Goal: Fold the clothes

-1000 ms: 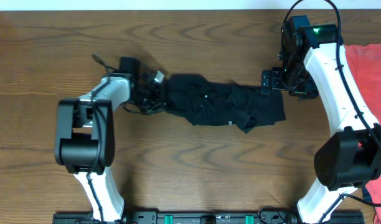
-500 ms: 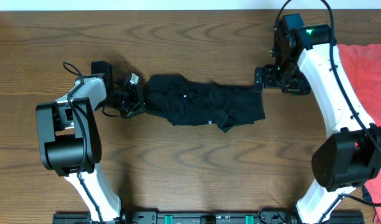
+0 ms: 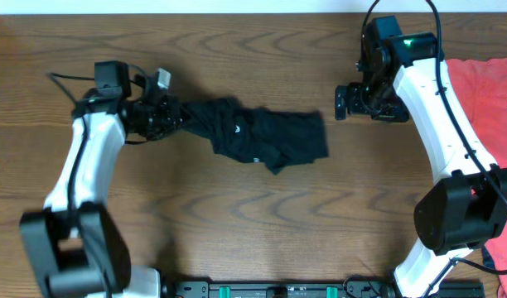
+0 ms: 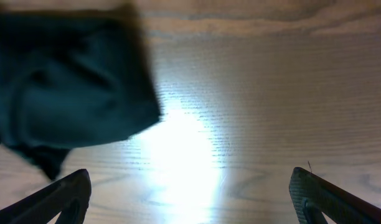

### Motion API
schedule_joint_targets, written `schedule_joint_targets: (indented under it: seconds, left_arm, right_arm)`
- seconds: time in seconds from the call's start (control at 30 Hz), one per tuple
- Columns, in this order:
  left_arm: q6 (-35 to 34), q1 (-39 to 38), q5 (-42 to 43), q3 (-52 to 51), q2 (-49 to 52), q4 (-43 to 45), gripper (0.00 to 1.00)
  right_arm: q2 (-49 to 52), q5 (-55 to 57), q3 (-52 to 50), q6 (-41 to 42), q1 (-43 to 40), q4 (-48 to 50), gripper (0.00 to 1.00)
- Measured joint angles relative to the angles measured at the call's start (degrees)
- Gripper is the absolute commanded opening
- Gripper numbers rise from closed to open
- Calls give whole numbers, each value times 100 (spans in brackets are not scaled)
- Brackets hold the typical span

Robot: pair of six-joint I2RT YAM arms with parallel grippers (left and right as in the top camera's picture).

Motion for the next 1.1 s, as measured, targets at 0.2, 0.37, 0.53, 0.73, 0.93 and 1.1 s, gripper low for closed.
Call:
schedule_joint_targets:
  seconds: [0.2, 0.37, 0.53, 0.73, 0.93, 1.1]
  left_arm:
    - [-2, -170, -138, 0, -424, -188, 6]
    - [-4, -713, -350, 0, -387, 44, 6]
    - [-101, -1307, -446, 0, -387, 496, 6]
    - [-221, -1862, -579, 0, -387, 715, 6]
    - [-249, -2426, -697, 0, -334, 822, 6]
    - [-260, -2789, -732, 0, -50, 1064, 6]
  right_arm:
    - [0, 0, 0, 0, -15, 57, 99]
    - [0, 0, 0, 0, -15, 63, 99]
    - [0, 0, 0, 0, -15, 63, 99]
    - [0, 15, 0, 11, -35, 46, 99]
    - [0, 70, 0, 87, -256, 46, 99]
    - [0, 129, 0, 114, -476, 15, 99]
